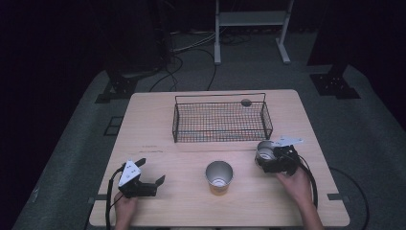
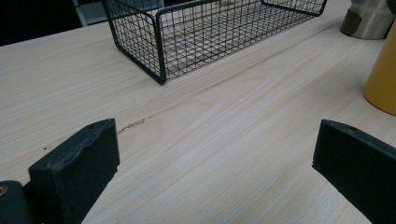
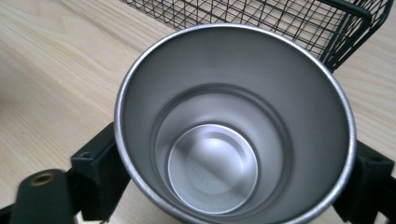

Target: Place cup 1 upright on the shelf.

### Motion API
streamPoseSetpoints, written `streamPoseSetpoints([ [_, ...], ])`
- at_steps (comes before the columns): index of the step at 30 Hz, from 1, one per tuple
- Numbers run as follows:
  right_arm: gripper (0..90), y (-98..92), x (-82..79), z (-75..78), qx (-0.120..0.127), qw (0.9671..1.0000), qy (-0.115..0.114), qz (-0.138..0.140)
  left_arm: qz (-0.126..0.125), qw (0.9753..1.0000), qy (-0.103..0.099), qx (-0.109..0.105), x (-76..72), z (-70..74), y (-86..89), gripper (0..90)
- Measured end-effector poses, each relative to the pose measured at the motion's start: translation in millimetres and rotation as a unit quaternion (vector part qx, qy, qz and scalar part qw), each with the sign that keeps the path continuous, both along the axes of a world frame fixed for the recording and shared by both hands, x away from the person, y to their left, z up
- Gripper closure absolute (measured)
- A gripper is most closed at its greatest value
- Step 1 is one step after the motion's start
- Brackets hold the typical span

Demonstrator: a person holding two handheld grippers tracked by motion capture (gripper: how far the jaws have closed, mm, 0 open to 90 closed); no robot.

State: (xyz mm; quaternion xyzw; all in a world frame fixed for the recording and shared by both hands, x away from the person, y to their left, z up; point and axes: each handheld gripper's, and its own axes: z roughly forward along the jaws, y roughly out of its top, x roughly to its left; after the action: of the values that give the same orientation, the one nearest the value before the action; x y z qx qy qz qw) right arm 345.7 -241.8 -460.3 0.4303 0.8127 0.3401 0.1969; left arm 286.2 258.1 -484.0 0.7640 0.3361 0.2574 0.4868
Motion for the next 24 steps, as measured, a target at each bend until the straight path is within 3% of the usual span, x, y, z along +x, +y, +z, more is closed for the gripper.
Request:
streamPoseSetpoints([
  [13, 17.3, -1.0, 2.6, 1.1, -0.004, 1.0000, 0.008, 0.003, -0.001, 1.0000, -0.001, -0.001, 0.0, 0.0, 0.1, 0.0],
  [24, 17.4, -3.1, 0.1, 8.5, 0.018, 0.9998, 0.001, 0.010, -0.001, 1.0000, -0.001, -0.001, 0.0, 0.0, 0.0, 0.0],
])
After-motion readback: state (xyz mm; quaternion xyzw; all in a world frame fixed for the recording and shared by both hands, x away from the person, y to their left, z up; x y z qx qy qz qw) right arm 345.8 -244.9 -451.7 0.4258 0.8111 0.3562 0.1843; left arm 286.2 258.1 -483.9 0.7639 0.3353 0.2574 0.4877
